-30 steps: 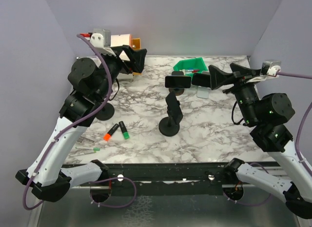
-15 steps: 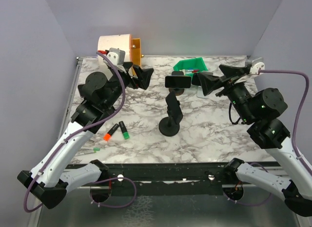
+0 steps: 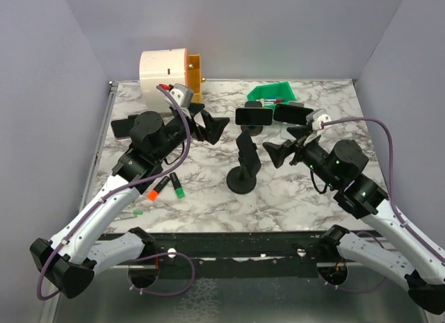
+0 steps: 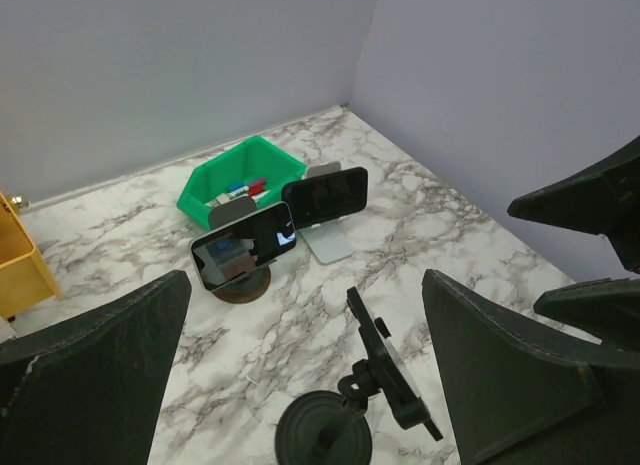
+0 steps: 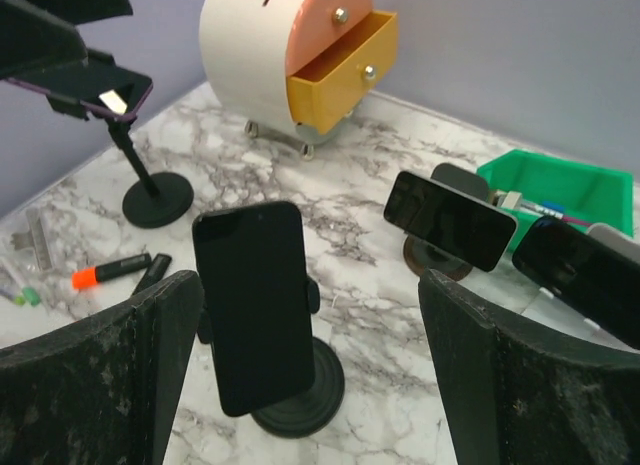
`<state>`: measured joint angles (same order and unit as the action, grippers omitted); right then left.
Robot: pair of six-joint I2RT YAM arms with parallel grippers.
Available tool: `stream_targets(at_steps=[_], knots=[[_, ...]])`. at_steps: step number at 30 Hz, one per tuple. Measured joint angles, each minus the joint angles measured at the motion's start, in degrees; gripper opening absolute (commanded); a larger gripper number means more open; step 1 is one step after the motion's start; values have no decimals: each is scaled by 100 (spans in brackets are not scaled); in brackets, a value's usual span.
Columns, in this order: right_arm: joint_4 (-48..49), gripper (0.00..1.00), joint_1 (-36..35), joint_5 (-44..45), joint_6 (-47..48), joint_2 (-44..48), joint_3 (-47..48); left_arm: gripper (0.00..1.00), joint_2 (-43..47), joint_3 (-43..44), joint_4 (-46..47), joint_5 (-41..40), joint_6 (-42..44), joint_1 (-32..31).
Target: Remove the phone from the phone stand
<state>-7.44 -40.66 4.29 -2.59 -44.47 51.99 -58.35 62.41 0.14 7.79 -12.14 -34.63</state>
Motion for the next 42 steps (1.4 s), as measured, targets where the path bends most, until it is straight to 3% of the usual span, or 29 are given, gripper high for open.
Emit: stream_targets(at_steps=[8, 20, 24, 27, 31, 37, 42], knots=[[76, 94, 0, -820, -282, 109, -601, 99, -166, -278, 273, 396, -240, 0], [538, 94, 175, -1298, -1128, 254, -1574, 95, -629, -195, 260, 925, -787, 0], [623, 93, 177, -1379, -1296, 573, -1698, 81, -1154, 275, -173, 1064, -1073, 0], [688, 93, 177, -1453, -1351, 769, -1698, 61, -1523, 470, -367, 1353, -1370, 0], [693, 93, 177, -1493, -1392, 892, -1698, 42, -2015, 562, -608, 1738, -1615, 0], [619, 93, 177, -1552, -1388, 927, -1676, 32, -2343, 605, -721, 2166, -1762, -24], [603, 93, 177, -1563, -1386, 929, -1672, 18, -2339, 605, -706, 2284, -1784, -37]])
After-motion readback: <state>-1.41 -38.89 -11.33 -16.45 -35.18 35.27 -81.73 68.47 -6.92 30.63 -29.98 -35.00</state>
